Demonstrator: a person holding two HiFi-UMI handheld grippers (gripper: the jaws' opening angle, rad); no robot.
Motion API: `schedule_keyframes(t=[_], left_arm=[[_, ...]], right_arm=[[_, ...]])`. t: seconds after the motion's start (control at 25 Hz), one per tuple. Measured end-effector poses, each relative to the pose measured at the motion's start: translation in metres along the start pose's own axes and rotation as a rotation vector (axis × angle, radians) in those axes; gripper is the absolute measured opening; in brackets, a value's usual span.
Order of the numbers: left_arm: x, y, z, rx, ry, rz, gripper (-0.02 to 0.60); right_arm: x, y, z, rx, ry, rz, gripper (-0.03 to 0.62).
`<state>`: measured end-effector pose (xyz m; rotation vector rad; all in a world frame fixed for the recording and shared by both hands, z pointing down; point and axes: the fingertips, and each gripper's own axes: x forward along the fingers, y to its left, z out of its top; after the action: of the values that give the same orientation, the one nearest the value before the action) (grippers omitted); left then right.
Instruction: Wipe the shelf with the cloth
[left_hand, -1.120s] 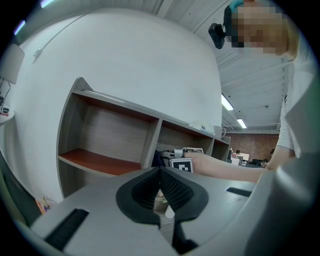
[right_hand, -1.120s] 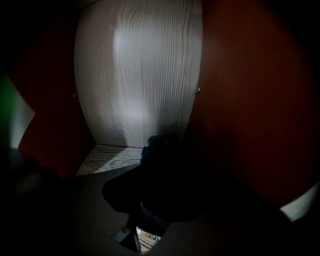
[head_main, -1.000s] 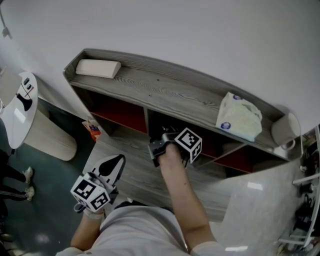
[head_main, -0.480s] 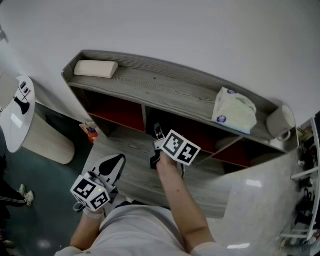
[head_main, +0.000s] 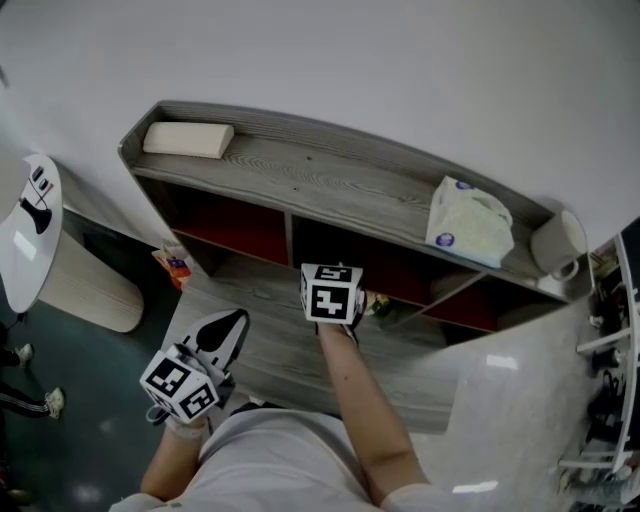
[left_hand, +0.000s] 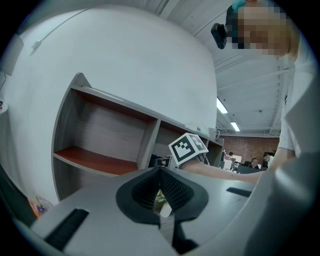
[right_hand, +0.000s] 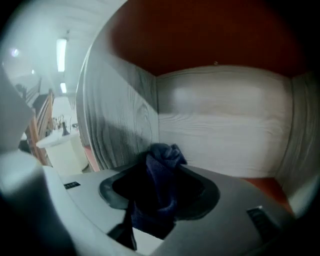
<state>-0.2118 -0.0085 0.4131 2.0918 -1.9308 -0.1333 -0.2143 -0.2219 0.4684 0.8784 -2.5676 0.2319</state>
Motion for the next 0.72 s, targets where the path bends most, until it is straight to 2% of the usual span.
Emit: schedule_keyframes(t=[0.24,0.36,0.52,0.72], left_arm=[[0.005,0.006,0.000,-0.013,-0.001,-0.018,0.014],[0.008,0.009,0.000,-0.017,0.000,-0.029,0.014],[0.012,0.013,-0.002,-0.035,0.009,-0.047,0.014],[0.019,0.011,-0.005,-0.058,0.021,-0.078,0.014]], right_arm=[[0.010,0.007,0.004,-0.342,0.017,-0.086,0.209],[0.017,0.012,-0.002,-0.468,0.036,-0.100,0.167],[0.021,0.019,-0.006,-0.556,0.067,-0.085,0.110],[0.019,0.015,-0.009,-0.540,0.057,-0.068,0.093]])
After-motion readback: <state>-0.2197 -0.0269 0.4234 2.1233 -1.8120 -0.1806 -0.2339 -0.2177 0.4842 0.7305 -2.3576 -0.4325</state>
